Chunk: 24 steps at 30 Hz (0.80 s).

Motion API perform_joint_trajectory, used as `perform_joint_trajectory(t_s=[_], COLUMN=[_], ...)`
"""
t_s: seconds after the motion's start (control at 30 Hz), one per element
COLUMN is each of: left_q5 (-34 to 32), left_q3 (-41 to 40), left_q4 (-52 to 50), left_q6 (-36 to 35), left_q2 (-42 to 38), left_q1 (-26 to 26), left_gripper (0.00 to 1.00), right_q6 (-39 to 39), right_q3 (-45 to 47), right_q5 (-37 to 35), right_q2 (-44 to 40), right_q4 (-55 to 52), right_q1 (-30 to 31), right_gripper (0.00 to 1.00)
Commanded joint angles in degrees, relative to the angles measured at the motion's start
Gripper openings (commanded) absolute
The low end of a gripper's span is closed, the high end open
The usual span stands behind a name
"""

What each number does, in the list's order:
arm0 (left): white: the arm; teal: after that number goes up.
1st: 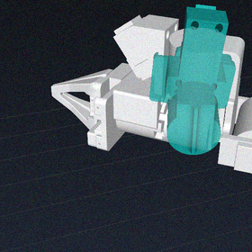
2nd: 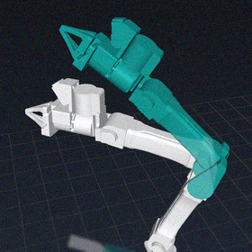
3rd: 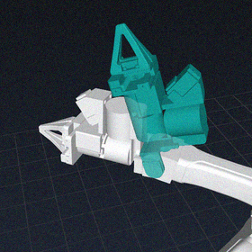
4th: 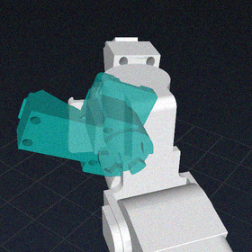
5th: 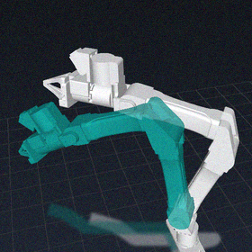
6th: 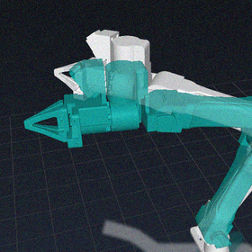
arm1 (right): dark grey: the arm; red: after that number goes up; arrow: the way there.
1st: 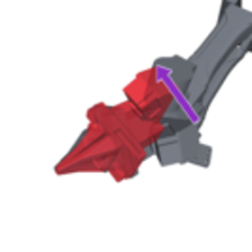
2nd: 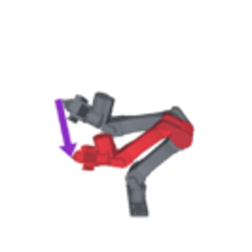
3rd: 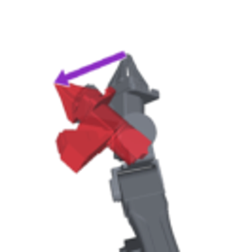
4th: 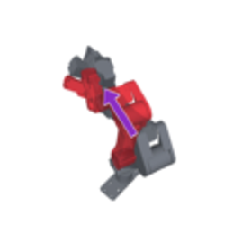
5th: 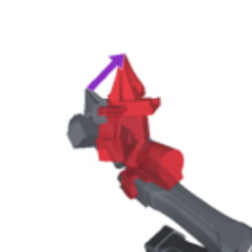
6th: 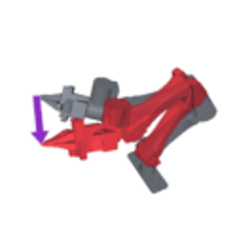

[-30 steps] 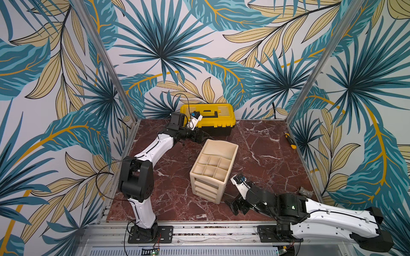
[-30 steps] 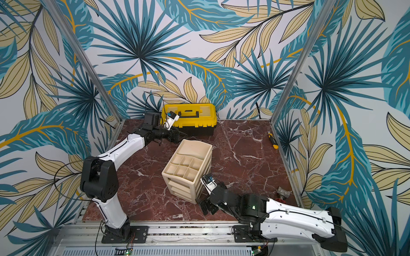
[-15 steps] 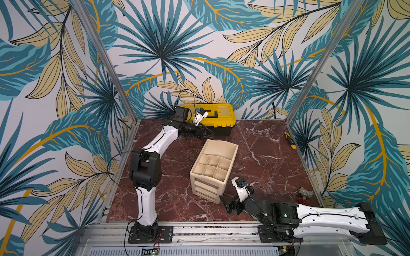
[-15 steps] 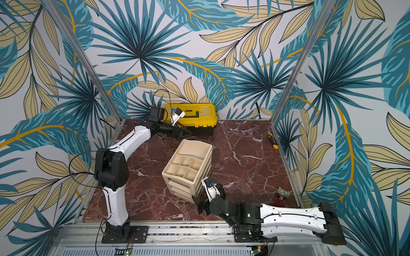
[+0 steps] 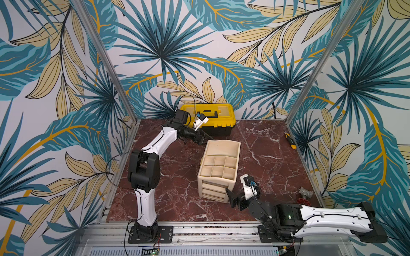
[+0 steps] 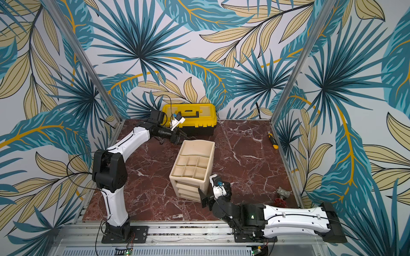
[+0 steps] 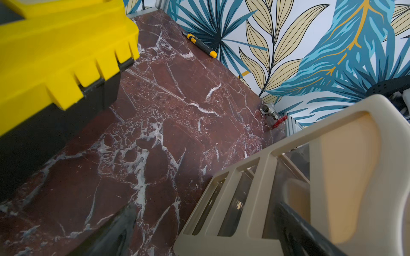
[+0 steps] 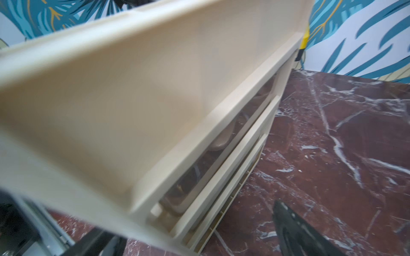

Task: Take the mice out of the drawer
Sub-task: Adjust the storage box at the center of the board.

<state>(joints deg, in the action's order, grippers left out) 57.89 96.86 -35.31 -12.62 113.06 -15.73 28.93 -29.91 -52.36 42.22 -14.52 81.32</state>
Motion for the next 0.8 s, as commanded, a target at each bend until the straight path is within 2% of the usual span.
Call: perform_joint_trajectory(t_s=[0.0,0.17,0.27,0.37,0.53,0.77], left_q5=[2.4,0.7,-1.1,-2.1,-4.0,-6.0], left_q3=[-4.7,-12.2,-16.2,-19.6,-23.0,-25.6], left_q4=[0.8,4.6,5.7,6.9,8.0,9.4], left_q6=[0.6,3.0,3.9,4.8,5.5,6.0], left_q2=[-5.3,-11.1,-15.0,-18.4,-22.3,-23.2], left_q1=[-1.2,-2.6,-3.6,-4.5,-6.0,-6.4], left_gripper=[0.98,0.98,0.98,0.98,0.98,0.98], right_q6=[-0.5,0.4,2.3,0.8,-6.0,-14.8], right_q3=[-0.1,-0.2,-0.6,-1.0,-0.7,-2.9], right_q5=[-8.8,-12.2,-11.6,-9.1,1.9,14.1], right_q2=[-2.2,-4.6,-4.9,-4.3,-0.3,10.6], right_q4=[-4.9,-10.2,-14.0,-13.8,-6.2,7.4], right_q1=[-0.4,-2.4,-5.6,-9.7,-20.1,-30.7], right_gripper=[1.0,0.99,0.99,0.99,0.99,1.0])
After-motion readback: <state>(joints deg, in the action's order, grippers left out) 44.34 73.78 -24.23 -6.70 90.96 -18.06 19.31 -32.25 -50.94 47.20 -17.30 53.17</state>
